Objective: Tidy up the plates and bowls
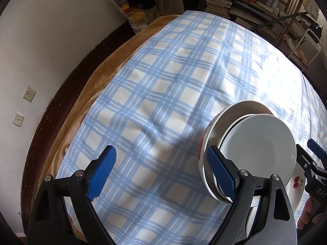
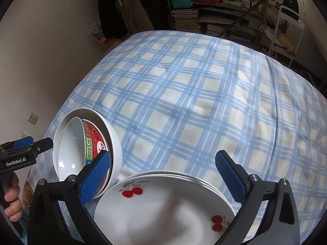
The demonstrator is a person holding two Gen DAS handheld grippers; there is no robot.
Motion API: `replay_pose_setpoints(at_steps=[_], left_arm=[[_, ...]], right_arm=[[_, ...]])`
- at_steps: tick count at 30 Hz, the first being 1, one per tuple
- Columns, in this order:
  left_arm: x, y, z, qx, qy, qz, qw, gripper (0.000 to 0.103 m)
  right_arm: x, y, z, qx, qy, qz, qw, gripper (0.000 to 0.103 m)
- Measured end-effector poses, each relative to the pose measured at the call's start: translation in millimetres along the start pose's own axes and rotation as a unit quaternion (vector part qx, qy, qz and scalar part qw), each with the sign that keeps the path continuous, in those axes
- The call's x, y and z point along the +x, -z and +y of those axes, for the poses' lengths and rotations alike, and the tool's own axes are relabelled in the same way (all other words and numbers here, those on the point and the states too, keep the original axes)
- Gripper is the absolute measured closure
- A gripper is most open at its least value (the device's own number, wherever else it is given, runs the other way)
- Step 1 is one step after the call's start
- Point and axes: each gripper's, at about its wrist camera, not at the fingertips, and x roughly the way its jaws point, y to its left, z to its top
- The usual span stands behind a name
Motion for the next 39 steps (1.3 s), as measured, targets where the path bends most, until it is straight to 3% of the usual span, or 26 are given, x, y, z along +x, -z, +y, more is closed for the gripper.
replay_pose_setpoints(at_steps=[7,21,27,37,39], left_arm=[[11,0,-4,0.003,-0.007,0.021,0.9998,0.014],[12,-1,-3,0.0,-0.014,0.021,0.9997,0.014],[12,0,-6,0.008,-0.022,0.021,0.9995,0.014],[13,-1,-5,0.008,-0.024,0.024,0.9994,0.014],[14,-1,-5,0.009,-0.025,0.027,0.9993,0.014]], right_arm=[[8,3,6,0.001,-0.007,0.011,1.0,0.0],[10,4,8,0.002,-0.014,0.015,1.0,0.0],[14,6,13,-0.001,-0.023,0.021,1.0,0.011],[13,7,11,0.003,-0.031,0.02,0.999,0.012],[12,7,12,0.004,-0.041,0.021,0.999,0.018]])
